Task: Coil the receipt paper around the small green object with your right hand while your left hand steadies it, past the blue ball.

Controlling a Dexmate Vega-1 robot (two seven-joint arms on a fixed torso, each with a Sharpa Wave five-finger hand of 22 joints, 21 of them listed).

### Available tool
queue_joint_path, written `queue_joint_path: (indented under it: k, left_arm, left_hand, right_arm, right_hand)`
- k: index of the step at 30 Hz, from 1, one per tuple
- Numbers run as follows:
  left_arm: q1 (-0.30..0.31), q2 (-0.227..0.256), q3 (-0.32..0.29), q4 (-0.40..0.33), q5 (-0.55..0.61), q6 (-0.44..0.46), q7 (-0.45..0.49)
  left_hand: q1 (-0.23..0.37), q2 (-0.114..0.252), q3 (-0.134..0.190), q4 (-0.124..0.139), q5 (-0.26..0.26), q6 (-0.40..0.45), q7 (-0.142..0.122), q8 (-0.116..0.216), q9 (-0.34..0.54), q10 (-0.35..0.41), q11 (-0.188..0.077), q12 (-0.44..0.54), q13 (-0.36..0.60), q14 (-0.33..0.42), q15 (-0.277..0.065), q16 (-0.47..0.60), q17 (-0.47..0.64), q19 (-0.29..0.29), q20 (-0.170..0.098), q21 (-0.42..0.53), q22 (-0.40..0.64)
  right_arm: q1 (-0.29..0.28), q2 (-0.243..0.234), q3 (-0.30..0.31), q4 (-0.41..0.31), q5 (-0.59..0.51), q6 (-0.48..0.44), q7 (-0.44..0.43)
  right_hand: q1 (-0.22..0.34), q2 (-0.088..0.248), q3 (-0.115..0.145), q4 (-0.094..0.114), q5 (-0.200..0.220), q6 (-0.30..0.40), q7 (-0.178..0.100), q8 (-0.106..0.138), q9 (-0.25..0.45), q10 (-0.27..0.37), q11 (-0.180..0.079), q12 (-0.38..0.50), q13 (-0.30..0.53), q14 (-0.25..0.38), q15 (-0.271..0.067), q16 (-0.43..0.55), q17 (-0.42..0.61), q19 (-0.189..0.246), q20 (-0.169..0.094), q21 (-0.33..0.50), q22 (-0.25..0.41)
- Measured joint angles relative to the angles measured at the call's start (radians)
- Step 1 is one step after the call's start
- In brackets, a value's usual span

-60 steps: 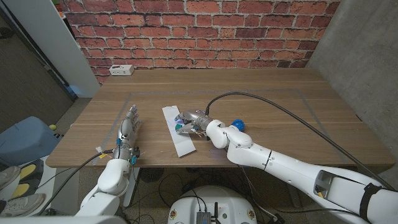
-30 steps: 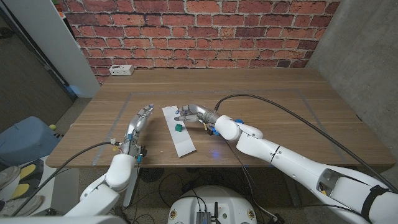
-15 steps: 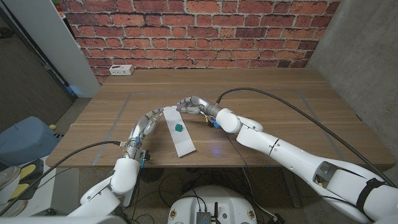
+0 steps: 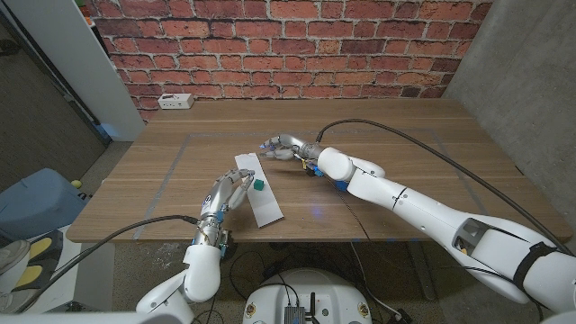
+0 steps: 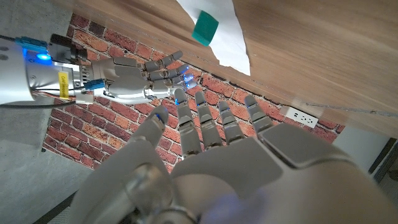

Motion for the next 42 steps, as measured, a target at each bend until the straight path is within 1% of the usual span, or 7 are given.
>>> queue_joint_path:
  k: [13,20,26,33,40,41,42]
  left_arm:
    - [0.037,-0.027,0.087,-0.083,0.120,0.192,0.043]
    - [0.051,-0.028,0.124,-0.118,0.154,0.265,0.044]
    - [0.059,-0.024,0.143,-0.138,0.168,0.316,0.041]
    - [0.056,-0.005,0.174,-0.165,0.192,0.384,0.015]
    - [0.041,0.005,0.198,-0.182,0.192,0.384,0.015]
    - [0.038,0.007,0.202,-0.184,0.217,0.468,-0.022]
    - [0.036,0.008,0.206,-0.186,0.218,0.481,-0.028]
  left_hand:
    - [0.012,-0.006,0.000,-0.008,0.000,0.113,0.025,0.000,0.000,0.072,-0.004,0.004,0.000,0.033,-0.008,0.007,0.000,0.000,0.000,0.000,0.000]
    - [0.012,-0.006,0.000,-0.008,0.000,0.175,0.053,0.000,0.000,0.138,-0.012,0.004,0.000,0.040,-0.012,0.007,0.000,-0.004,-0.004,-0.008,0.000]
    - [0.005,-0.013,-0.008,0.001,-0.007,0.214,0.063,0.000,0.000,0.169,-0.013,0.004,0.000,0.040,-0.012,0.007,0.003,-0.007,-0.008,-0.008,0.000]
    - [-0.020,-0.012,-0.006,0.014,-0.007,0.217,0.063,-0.012,0.000,0.167,-0.011,-0.009,0.000,0.034,-0.018,0.004,0.003,-0.027,-0.013,-0.017,0.000]
    - [-0.036,-0.026,-0.010,0.018,-0.011,0.191,0.056,-0.039,0.000,0.123,-0.011,-0.042,0.000,0.003,-0.013,-0.005,0.003,-0.050,-0.014,-0.030,0.000]
    - [-0.043,-0.024,-0.010,0.018,-0.011,0.187,0.054,-0.043,0.000,0.118,-0.013,-0.047,0.000,0.000,-0.016,-0.005,0.002,-0.050,-0.015,-0.031,0.000]
    - [-0.044,-0.025,-0.011,0.023,-0.011,0.179,0.052,-0.046,0.000,0.116,-0.015,-0.049,0.000,-0.002,-0.014,-0.005,0.002,-0.050,-0.015,-0.031,0.000]
  right_arm:
    - [0.044,0.014,-0.002,0.085,0.034,0.063,0.061]
    - [0.070,0.034,-0.012,0.125,0.047,0.081,0.095]
    - [0.095,0.057,-0.026,0.165,0.051,0.089,0.120]
    - [0.132,0.093,-0.044,0.231,0.053,0.108,0.145]
    - [0.132,0.093,-0.044,0.231,0.054,0.126,0.157]
    - [0.173,0.135,-0.061,0.312,0.055,0.130,0.159]
    - [0.183,0.145,-0.065,0.332,0.056,0.133,0.163]
  right_hand:
    - [-0.004,0.004,-0.002,-0.002,-0.007,-0.034,0.001,-0.004,0.000,-0.025,0.000,-0.004,-0.005,-0.028,0.002,-0.008,-0.005,-0.011,0.000,-0.006,0.003]
    - [-0.015,0.001,-0.003,-0.003,-0.014,-0.059,-0.002,-0.004,0.000,-0.043,0.007,-0.008,-0.005,-0.054,0.006,-0.015,-0.005,-0.027,0.002,-0.013,0.003]
    - [-0.021,0.002,-0.006,-0.006,-0.014,-0.074,-0.001,-0.004,0.000,-0.059,0.013,-0.008,-0.006,-0.066,0.005,-0.015,-0.005,-0.039,0.004,-0.017,0.003]
    - [-0.021,0.002,-0.006,-0.006,-0.014,-0.084,-0.002,-0.004,0.000,-0.062,0.009,-0.007,-0.009,-0.077,0.005,-0.015,-0.005,-0.039,0.004,-0.021,0.003]
    - [-0.027,-0.003,-0.010,-0.012,-0.021,-0.102,-0.002,-0.004,0.000,-0.094,0.011,-0.011,-0.009,-0.111,0.010,-0.028,-0.005,-0.057,0.007,-0.028,0.002]
    - [-0.027,-0.003,-0.010,-0.016,-0.021,-0.109,-0.002,-0.004,0.000,-0.101,0.011,-0.011,-0.009,-0.116,0.015,-0.030,-0.007,-0.059,0.009,-0.032,0.001]
    - [-0.027,-0.003,-0.010,-0.018,-0.021,-0.109,-0.002,-0.004,0.000,-0.107,0.011,-0.011,-0.009,-0.123,0.018,-0.030,-0.009,-0.059,0.009,-0.032,0.001]
